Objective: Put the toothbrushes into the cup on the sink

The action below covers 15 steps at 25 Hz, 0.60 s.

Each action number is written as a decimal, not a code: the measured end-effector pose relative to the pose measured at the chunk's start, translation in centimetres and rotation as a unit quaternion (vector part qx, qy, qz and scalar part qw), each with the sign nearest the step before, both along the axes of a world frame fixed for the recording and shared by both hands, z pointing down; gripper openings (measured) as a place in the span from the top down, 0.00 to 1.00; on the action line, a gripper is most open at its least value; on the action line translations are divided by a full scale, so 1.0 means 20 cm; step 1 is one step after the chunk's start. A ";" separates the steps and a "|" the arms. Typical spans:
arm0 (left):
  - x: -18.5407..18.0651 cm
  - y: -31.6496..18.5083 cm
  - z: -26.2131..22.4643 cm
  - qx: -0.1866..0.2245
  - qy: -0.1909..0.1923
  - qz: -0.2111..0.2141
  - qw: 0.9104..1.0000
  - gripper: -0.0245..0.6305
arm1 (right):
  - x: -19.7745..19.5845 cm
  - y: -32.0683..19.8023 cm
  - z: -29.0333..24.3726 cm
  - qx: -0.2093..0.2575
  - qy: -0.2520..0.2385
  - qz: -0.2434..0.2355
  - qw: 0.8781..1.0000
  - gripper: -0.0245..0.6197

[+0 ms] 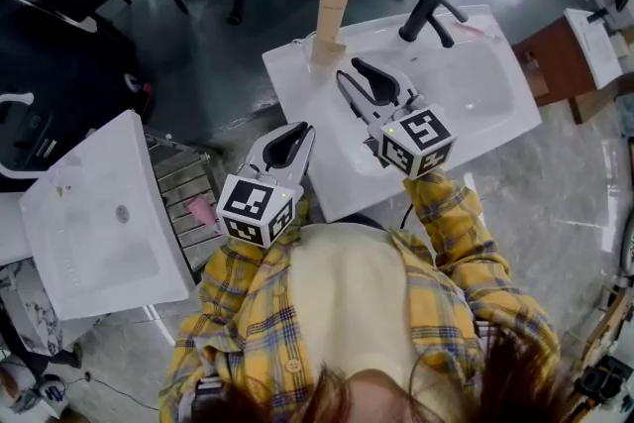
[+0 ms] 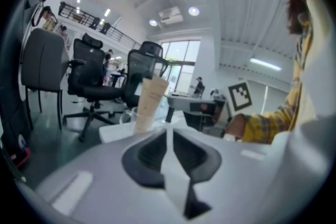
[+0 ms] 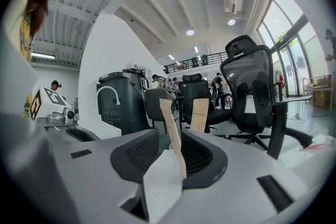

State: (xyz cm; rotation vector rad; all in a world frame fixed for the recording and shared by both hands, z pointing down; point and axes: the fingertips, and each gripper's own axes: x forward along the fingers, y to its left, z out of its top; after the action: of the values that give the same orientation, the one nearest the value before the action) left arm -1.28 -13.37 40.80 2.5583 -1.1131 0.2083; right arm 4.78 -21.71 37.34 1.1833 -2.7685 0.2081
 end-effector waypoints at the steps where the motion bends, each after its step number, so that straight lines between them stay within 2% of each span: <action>1: 0.00 -0.01 0.00 0.001 0.000 0.001 1.000 0.90 | 0.01 0.01 0.01 -0.003 0.001 0.005 1.000 0.81; 9: 0.00 -0.04 -0.02 -0.001 -0.006 0.003 1.000 0.90 | 0.09 0.09 0.05 -0.032 0.011 0.038 0.999 0.81; 15: -0.02 -0.05 -0.02 0.001 -0.006 -0.007 1.000 0.91 | 0.11 0.16 0.05 -0.056 -0.011 0.049 0.997 0.85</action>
State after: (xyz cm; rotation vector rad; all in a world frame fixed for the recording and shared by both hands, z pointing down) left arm -1.65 -14.42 40.40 2.5542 -1.1362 0.2184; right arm 7.02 -18.56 38.44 1.2967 -2.6803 0.3827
